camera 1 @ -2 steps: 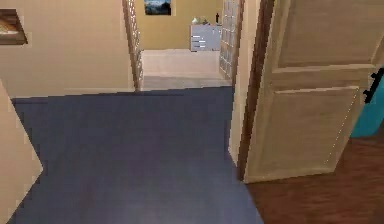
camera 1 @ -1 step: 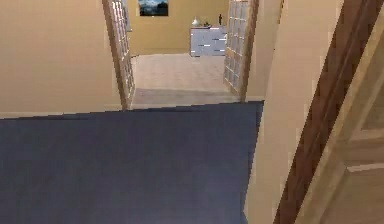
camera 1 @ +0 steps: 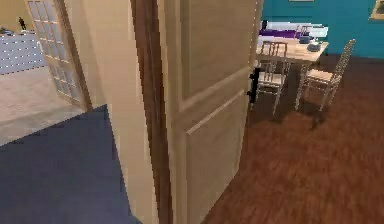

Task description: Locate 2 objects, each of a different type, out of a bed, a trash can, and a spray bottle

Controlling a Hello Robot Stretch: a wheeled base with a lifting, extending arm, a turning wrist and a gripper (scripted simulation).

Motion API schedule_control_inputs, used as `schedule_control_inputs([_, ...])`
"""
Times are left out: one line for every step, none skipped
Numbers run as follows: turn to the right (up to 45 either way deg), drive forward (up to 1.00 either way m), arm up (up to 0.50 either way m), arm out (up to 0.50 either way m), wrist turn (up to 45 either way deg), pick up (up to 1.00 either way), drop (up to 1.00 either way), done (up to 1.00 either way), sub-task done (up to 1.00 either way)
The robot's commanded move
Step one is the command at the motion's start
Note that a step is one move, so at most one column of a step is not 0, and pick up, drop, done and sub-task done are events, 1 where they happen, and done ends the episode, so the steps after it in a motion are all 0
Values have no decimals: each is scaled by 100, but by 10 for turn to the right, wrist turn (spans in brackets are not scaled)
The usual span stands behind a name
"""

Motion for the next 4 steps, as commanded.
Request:
schedule_control_inputs([450,0,0,0,0,0,0,0,0])
schedule_control_inputs([0,75,0,0,0,0,0,0,0])
schedule_control_inputs([0,100,0,0,0,0,0,0,0])
schedule_control_inputs([0,100,0,0,0,0,0,0,0])
